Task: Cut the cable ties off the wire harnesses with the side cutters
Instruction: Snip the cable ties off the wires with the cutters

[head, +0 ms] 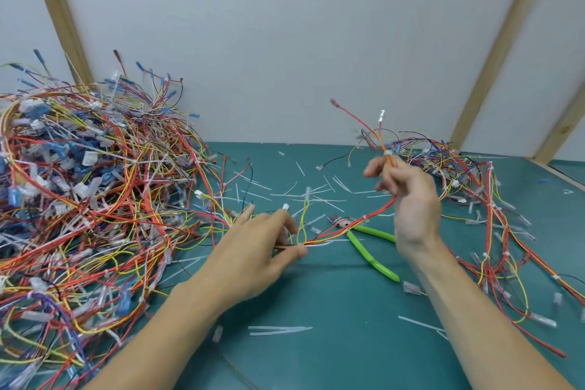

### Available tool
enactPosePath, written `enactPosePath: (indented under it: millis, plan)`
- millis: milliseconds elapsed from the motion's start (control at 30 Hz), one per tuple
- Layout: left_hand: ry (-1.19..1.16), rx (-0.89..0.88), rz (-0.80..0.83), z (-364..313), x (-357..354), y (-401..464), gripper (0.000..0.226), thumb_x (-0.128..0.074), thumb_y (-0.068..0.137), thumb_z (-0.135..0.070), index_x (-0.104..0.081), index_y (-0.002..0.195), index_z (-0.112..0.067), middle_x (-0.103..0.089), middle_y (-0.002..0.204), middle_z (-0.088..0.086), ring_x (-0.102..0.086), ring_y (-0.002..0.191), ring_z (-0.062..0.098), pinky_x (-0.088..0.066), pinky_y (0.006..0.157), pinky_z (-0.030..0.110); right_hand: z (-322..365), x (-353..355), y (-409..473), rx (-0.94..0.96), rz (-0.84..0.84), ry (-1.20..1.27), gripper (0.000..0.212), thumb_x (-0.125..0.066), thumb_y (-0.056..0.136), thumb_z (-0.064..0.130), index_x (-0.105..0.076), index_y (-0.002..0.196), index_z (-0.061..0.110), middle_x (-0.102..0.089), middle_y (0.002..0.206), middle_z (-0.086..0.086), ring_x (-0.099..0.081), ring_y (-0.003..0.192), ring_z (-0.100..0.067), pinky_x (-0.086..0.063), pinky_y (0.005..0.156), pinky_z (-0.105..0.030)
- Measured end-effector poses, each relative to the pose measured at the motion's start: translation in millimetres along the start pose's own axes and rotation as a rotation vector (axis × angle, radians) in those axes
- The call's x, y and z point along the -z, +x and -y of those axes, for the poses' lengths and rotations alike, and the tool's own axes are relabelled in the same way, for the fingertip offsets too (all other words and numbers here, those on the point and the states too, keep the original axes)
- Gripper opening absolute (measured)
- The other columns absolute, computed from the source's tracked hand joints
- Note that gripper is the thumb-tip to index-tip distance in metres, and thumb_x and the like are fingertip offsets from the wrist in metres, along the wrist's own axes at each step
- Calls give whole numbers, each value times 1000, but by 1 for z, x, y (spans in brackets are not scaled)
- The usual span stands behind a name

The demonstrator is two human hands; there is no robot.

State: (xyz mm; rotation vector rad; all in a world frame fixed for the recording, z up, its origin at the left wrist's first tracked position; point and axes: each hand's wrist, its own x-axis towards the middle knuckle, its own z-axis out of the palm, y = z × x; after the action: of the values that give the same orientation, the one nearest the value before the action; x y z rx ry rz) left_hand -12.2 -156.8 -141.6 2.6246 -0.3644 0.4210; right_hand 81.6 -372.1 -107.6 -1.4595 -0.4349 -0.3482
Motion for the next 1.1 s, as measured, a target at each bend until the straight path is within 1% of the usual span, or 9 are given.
enactPosePath:
  millis: [100, 167, 233, 333, 500, 733, 833, 933, 1100]
  plan:
    - [-10, -218, -213, -10, 7, 1, 21, -65, 95, -41, -65, 88, -21, -50, 72, -12, -45, 74, 14, -42, 74, 32, 1, 13, 6, -128, -87, 384, 47, -27, 94, 10, -38, 49, 18, -60, 66, -1, -57, 75, -14, -39, 68, -30]
    - [3, -349, -439, -22, 11, 2, 21, -64, 97, -34, -70, 86, -17, -45, 72, -11, -39, 69, 15, -36, 67, 26, -1, 17, 7, -214, -91, 495, 55, -25, 94, 11, -39, 43, 24, -55, 59, -2, -55, 67, -16, -40, 65, -30]
    - [27, -443, -529, -35, 11, 2, 19, -61, 100, -33, -73, 94, -19, -48, 75, -6, -39, 69, 17, -30, 69, 22, -6, 13, 6, -295, -58, 455, 56, -30, 96, 17, -38, 42, 26, -53, 55, -1, -53, 64, -17, -43, 63, -30]
    - [56, -448, -294, -40, 3, 0, 23, -54, 102, -39, -73, 101, -26, -51, 81, -6, -47, 75, 16, -39, 65, 26, -22, 9, 8, -358, -73, 127, 64, -44, 105, 33, -42, 42, 24, -58, 55, 4, -59, 64, -14, -47, 63, -31]
    - [116, -260, 28, -25, -5, -5, 29, -46, 101, -52, -67, 96, -32, -44, 76, -13, -46, 82, 11, -27, 65, 22, -36, 18, 5, -39, -144, -633, 42, -42, 110, 31, -63, 76, 18, -65, 93, -1, -60, 93, -21, -37, 78, -34]
    - [-46, -141, 132, -30, -6, -7, 23, -43, 98, -42, -63, 94, -33, -58, 76, -12, -49, 73, 11, -43, 67, 30, -31, 15, 2, 121, -245, -548, 10, -50, 106, 35, -56, 102, 28, -65, 99, 17, -55, 76, -9, -41, 68, -34]
    - [-52, -86, 80, -28, -8, -6, 18, -49, 100, -38, -58, 84, -39, -55, 75, -17, -48, 74, 9, -42, 68, 30, -29, 13, 0, 183, -165, -572, 14, -50, 106, 34, -62, 111, 31, -68, 103, 17, -64, 92, -12, -50, 79, -39]
    - [-42, -33, -109, -24, -9, -3, 13, -57, 99, -30, -69, 100, -32, -54, 79, -20, -52, 83, 10, -35, 70, 30, -28, 10, -1, 217, -119, -629, 25, -45, 107, 38, -67, 110, 27, -68, 105, 16, -62, 100, -16, -52, 87, -46]
    - [144, -11, -456, -16, -3, 1, 12, -60, 97, -26, -72, 99, -28, -61, 83, -14, -54, 84, 20, -40, 82, 39, -18, 15, 0, 348, -332, -659, 21, -64, 95, 15, -62, 116, 15, -60, 113, 2, -56, 110, -22, -46, 98, -41]
